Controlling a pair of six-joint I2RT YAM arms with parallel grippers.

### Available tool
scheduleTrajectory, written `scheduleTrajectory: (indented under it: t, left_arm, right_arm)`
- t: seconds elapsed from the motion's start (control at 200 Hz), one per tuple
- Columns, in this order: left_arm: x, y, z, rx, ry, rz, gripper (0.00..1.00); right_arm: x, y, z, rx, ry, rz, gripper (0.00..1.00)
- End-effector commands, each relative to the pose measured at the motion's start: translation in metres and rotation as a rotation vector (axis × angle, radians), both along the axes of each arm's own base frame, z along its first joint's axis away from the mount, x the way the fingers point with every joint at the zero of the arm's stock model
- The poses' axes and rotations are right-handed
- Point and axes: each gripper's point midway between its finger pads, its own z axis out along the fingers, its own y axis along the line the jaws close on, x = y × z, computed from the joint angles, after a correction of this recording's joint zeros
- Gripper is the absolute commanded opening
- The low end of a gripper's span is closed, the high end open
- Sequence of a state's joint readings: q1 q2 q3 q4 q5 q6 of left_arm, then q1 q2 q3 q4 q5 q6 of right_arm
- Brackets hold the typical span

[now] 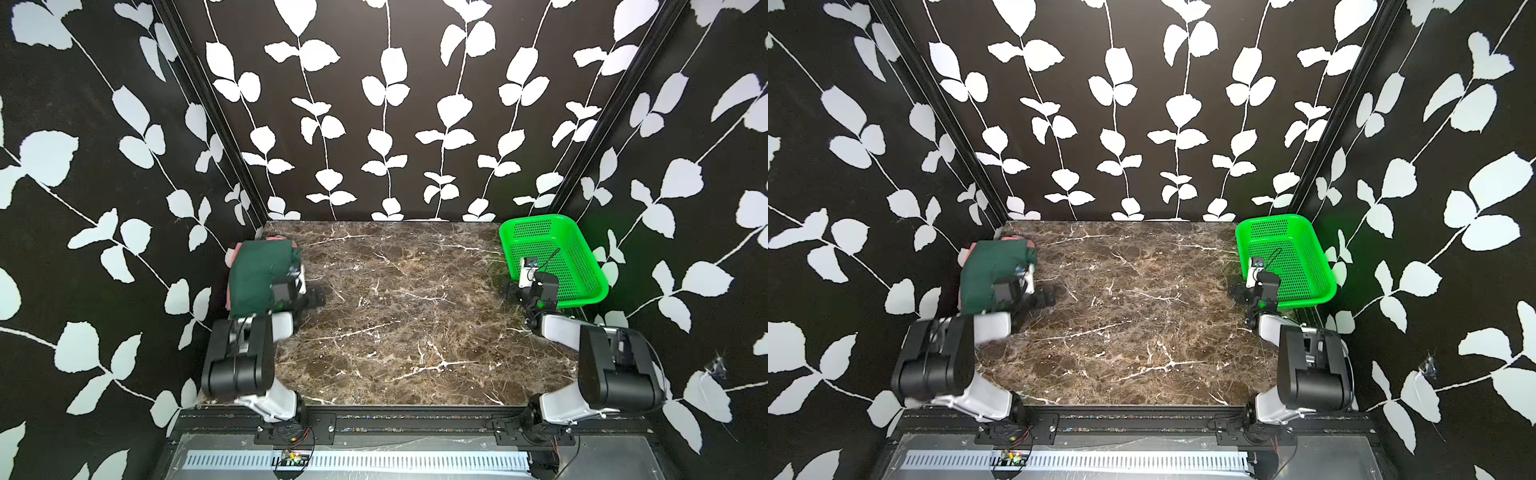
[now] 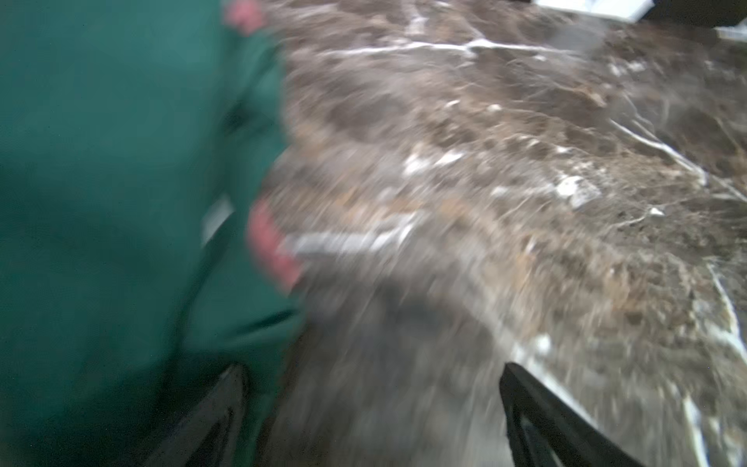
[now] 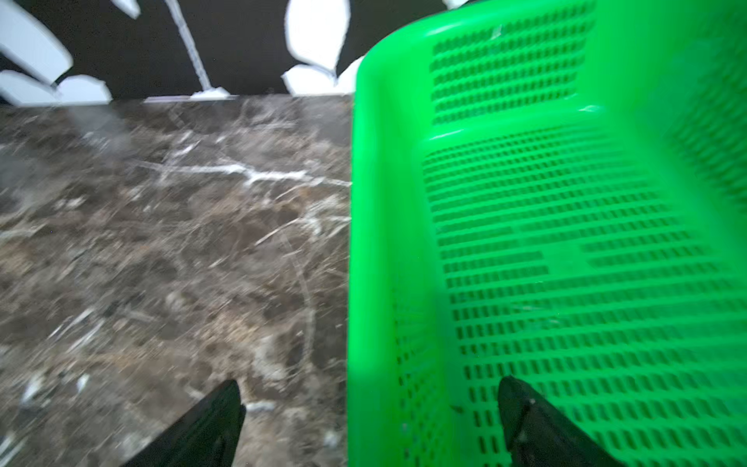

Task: Fold and stack t-shirts
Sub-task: Reset both arms

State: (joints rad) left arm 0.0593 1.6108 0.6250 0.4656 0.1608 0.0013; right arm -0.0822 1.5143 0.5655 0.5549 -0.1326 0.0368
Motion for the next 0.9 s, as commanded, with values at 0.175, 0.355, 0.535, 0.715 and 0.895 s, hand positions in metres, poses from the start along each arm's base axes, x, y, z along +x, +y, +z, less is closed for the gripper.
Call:
scheduleTrajectory:
  t: [0.175,0.355,0.535,0.715,0.895]
  left_arm:
    - [-0.036,-0.018,0.040,0.143,-0.435,-0.060,0.99]
    - [-0.017,0.000,0.027,0.158,-0.260,0.044,0.99]
    - [-0.017,-0.001,0.027,0.161,-0.261,0.042,0.99]
    - [-0.017,-0.001,0.027,0.160,-0.261,0.042,0.99]
    - [-0.017,0.000,0.027,0.160,-0.261,0.043,0.99]
  right_arm:
    - [-0.022,0.009,-0.005,-0.081,-0.120,-0.015,0.99]
    - [-0.014,0.010,-0.006,-0.104,-0.113,-0.026,0.99]
    - [-0.016,0.010,-0.007,-0.107,-0.100,-0.026,0.99]
    - [-0.015,0.010,-0.006,-0.108,-0.100,-0.027,0.99]
    - [-0.015,0.010,-0.008,-0.107,-0.093,-0.025,0.99]
